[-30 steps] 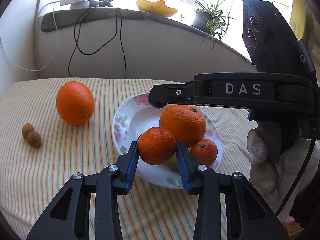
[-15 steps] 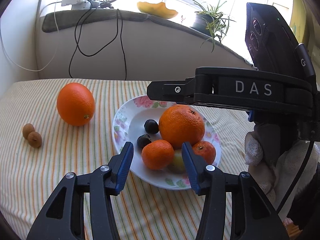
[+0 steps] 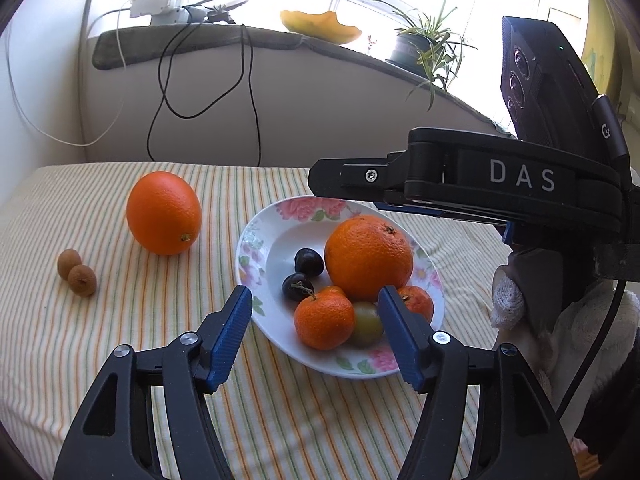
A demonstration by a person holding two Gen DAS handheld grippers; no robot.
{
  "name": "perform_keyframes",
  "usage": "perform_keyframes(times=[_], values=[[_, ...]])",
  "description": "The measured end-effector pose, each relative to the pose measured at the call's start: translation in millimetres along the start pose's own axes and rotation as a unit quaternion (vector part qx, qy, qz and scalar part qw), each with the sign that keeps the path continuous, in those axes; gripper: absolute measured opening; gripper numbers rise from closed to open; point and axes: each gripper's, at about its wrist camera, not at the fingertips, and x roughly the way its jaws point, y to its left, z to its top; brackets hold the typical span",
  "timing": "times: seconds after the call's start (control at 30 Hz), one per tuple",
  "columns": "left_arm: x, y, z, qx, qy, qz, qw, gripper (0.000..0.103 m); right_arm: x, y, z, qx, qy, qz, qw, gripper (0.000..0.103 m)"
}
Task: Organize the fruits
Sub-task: 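Open both grippers to release the tangerine and plum onto the plate, then move both grippers back toward the large orange on the cloth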
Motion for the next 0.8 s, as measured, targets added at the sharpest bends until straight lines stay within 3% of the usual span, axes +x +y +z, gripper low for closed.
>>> perform_keyframes(times=[0.17, 0.6, 0.7, 0.8], values=[[-5.6, 0.9, 0.6, 0.003, -0.004, 0.012, 0.9999, 0.073, 0.5, 2.2, -0.3, -0.002, 0.000, -0.007, 1.000, 0.074], [-18.4, 16.5, 2.2, -0.005, -0.011, 0.036, 0.9993, 0.076, -1.5, 9.8, 1.3, -0.012, -0.022, -0.013, 1.000, 0.075], [-20.4, 19.5, 3.7, -0.005, -0.014, 0.042, 0.9990, 0.076, -2.2, 11.5, 1.3, -0.014, -0.035, -0.017, 0.999, 0.089], [-22.3, 24.5, 5.4, -0.005, -0.016, 0.046, 0.9988, 0.076, -1.8, 13.1, 3.8, -0.014, -0.037, -0.016, 0.999, 0.091]])
